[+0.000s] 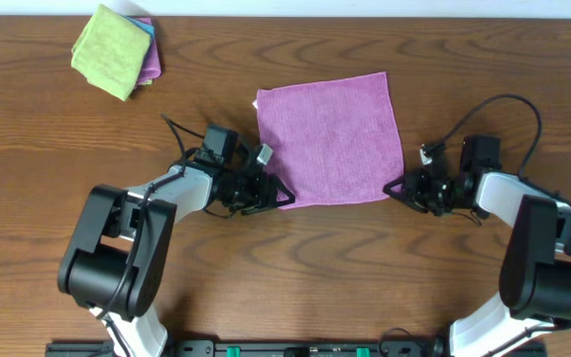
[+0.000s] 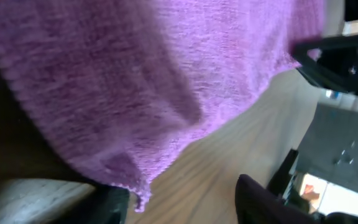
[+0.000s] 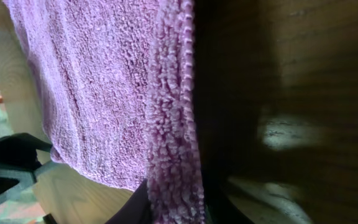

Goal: Fold the cloth
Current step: 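Grasp the cloth's near corners with both grippers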

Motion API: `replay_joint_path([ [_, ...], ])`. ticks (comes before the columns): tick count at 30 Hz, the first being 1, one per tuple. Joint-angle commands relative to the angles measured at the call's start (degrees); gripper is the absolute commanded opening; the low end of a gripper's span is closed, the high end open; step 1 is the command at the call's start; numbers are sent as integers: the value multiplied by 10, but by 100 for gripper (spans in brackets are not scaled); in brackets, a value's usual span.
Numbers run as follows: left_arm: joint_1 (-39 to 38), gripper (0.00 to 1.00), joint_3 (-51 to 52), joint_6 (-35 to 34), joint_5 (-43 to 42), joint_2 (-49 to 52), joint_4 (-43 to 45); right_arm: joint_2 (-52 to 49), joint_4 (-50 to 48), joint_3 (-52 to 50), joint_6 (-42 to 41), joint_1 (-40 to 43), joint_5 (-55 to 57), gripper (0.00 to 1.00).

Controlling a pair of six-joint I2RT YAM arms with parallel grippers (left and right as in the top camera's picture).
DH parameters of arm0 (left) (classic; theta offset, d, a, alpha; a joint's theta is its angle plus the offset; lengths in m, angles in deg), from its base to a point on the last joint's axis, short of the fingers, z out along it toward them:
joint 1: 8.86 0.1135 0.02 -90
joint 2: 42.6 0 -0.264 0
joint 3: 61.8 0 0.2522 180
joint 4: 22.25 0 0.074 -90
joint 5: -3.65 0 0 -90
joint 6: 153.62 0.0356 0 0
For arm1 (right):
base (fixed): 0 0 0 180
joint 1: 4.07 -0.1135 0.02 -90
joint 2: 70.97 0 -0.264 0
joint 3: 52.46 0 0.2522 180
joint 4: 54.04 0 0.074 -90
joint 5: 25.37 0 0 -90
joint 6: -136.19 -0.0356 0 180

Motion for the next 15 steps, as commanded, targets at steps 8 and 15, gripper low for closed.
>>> replay_joint_path([
  [8, -3, 26, 4, -21, 37, 9, 2, -24, 24, 8, 3, 14, 85, 32],
  [15, -2, 6, 4, -24, 37, 9, 2, -24, 57, 32, 20, 16, 96, 27],
])
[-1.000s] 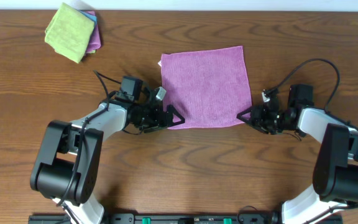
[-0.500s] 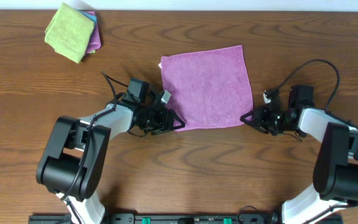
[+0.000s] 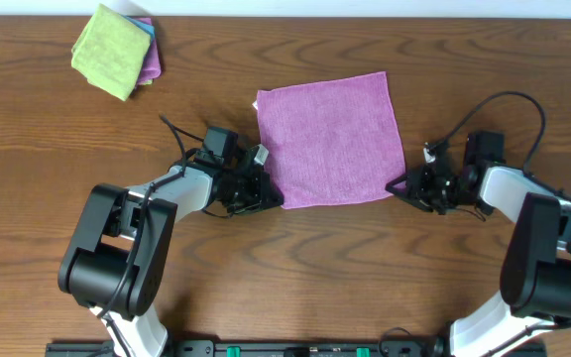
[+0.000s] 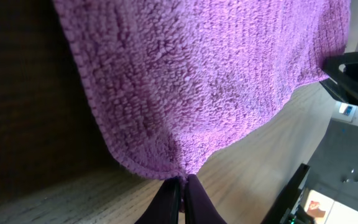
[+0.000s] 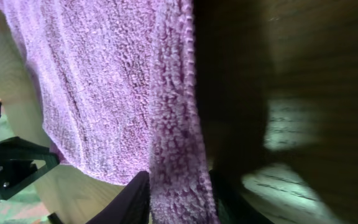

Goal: Fold the cloth
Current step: 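Grasp the cloth's near corners with both grippers, then lift the near edge with both grippers and fold it over toward the far edge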

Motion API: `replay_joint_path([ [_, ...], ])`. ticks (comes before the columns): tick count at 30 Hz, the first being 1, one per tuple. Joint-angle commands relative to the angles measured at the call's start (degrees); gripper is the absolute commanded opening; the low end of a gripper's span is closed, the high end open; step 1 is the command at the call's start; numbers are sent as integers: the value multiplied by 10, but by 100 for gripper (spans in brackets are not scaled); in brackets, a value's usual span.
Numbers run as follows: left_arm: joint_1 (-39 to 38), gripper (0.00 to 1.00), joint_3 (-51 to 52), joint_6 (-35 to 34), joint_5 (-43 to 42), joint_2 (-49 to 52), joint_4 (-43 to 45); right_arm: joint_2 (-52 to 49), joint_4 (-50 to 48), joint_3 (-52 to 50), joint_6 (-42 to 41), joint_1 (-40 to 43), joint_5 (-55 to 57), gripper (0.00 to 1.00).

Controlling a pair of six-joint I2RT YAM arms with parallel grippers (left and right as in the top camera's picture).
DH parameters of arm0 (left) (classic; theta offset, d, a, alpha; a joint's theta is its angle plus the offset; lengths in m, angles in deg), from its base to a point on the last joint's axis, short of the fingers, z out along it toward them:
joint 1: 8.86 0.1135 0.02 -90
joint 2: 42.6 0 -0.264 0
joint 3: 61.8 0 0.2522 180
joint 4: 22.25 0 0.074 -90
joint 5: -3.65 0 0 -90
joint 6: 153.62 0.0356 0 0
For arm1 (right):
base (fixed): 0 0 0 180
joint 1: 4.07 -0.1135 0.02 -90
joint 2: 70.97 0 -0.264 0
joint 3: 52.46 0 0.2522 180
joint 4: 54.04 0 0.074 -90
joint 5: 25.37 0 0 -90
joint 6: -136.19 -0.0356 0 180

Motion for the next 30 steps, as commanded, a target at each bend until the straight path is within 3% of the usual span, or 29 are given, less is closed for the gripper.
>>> replay_joint_path([
  [1, -1, 6, 3, -4, 7, 8, 1, -20, 4, 2, 13, 7, 80, 22],
  [4, 5, 6, 3, -7, 6, 8, 1, -20, 4, 2, 13, 7, 80, 16],
  [7, 15, 6, 3, -10, 3, 8, 1, -20, 4, 5, 20, 8, 81, 23],
  [9, 21, 6, 3, -10, -1, 8, 0, -20, 4, 10, 20, 8, 80, 36],
  [10, 22, 6, 3, -10, -1, 8, -1, -20, 4, 12, 20, 8, 80, 36],
  [15, 25, 6, 3, -14, -1, 8, -1, -20, 5, 22, 20, 8, 80, 29],
  [19, 25, 6, 3, -17, -1, 8, -1, -20, 5, 22, 19, 8, 80, 3],
  [30, 25, 6, 3, -24, -17, 7, 15, -20, 21, 31, 20, 8, 25, 1],
])
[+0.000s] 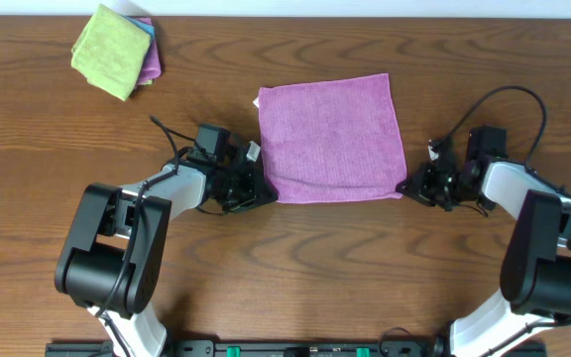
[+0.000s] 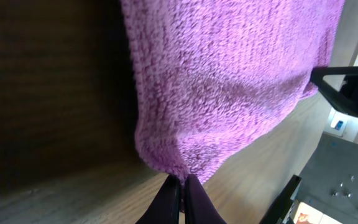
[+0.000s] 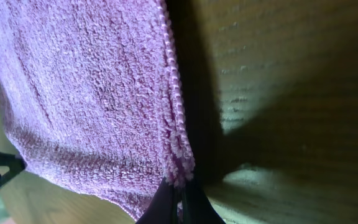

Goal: Fold the cloth
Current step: 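Lift the near edge with both grippers and fold it over toward the far edge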

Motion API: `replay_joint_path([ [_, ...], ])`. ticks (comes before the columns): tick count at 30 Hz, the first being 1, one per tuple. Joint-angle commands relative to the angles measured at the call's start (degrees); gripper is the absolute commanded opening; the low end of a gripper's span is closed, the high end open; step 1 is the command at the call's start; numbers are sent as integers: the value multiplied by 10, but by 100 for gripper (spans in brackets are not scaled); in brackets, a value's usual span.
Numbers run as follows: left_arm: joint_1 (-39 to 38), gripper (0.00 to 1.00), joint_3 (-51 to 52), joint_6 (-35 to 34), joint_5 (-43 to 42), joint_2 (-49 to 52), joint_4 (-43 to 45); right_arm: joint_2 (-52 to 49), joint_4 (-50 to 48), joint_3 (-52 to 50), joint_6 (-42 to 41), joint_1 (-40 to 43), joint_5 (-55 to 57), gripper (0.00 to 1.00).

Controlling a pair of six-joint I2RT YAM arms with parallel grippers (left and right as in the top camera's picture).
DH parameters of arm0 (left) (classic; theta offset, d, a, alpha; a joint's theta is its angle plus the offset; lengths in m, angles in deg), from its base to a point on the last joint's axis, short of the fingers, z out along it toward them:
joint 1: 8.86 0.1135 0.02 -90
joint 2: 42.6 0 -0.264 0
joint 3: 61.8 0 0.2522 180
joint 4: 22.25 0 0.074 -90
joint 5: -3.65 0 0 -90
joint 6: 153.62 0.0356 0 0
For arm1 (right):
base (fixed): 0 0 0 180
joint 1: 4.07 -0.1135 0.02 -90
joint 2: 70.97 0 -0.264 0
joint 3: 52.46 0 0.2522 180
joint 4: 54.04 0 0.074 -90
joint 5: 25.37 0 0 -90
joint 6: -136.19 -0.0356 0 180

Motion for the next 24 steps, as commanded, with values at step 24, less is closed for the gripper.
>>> replay_joint_path([
  [24, 55, 6, -171, 30, 81, 7, 35, 41, -13, 189, 3, -134, 128, 1],
])
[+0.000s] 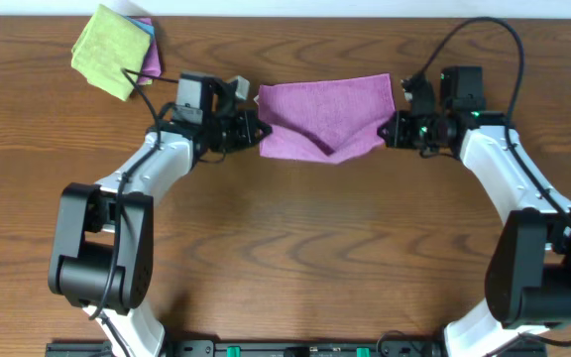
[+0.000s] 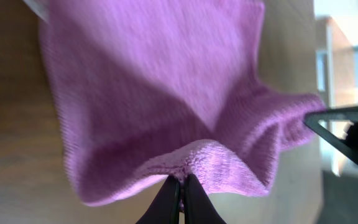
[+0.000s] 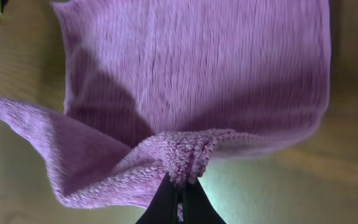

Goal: Fold the cloth
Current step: 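Lift the near edge with both grippers and fold it over toward the far edge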

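The purple cloth (image 1: 325,111) lies at the far middle of the table, its near half raised and carried over the far half, sagging in the middle. My left gripper (image 1: 256,129) is shut on the cloth's near left corner (image 2: 194,158). My right gripper (image 1: 389,129) is shut on the near right corner (image 3: 185,152). Both corners hang above the far part of the cloth (image 3: 197,62), whose far edge rests flat on the wood.
A stack of folded cloths, green on top (image 1: 112,50), sits at the far left corner of the brown wooden table (image 1: 285,248). Cables loop off both arms near the far edge.
Both grippers, still shut on the near corners, have gone from the cloth's near edge on the table to above its far half. The cloth's near half is lifted and doubled over.
Both grippers stood open around the near corners of the flat cloth. Then the left was shut on its corner, and later the right was shut too. Now both hold their corners raised over the far half of the cloth.
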Motion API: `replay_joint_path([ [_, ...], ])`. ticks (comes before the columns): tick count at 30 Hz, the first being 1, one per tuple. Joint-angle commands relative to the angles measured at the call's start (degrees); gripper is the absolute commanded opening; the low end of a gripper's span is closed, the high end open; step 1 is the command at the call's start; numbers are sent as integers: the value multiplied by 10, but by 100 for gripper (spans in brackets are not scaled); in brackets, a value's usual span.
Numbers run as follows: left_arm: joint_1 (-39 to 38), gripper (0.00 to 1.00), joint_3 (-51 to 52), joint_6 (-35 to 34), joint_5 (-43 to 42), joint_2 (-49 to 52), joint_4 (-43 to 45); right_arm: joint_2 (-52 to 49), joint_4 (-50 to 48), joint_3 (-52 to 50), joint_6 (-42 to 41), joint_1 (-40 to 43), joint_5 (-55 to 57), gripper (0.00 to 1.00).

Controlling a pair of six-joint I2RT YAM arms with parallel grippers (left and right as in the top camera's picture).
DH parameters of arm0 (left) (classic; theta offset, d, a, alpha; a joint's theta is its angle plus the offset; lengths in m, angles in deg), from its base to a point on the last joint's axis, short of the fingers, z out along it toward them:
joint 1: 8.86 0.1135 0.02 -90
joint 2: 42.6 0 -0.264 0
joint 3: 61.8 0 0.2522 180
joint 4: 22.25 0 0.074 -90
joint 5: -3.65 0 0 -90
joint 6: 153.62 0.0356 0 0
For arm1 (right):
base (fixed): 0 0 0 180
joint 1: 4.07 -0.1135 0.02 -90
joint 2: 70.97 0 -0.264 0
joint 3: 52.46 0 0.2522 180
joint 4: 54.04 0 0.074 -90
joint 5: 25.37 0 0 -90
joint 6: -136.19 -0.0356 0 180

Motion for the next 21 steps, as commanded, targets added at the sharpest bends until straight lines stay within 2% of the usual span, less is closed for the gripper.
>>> replay_joint_path([
  [1, 9, 6, -17, 21, 30, 6, 2, 8, -20, 11, -16, -3, 41, 1],
  [13, 10, 5, -27, 20, 39, 21, 47, -34, -96, 11, -55, -3, 49, 1],
  [21, 10, 5, -110, 23, 35, 87, 46, -67, -158, 21, -61, -3, 51, 1],
])
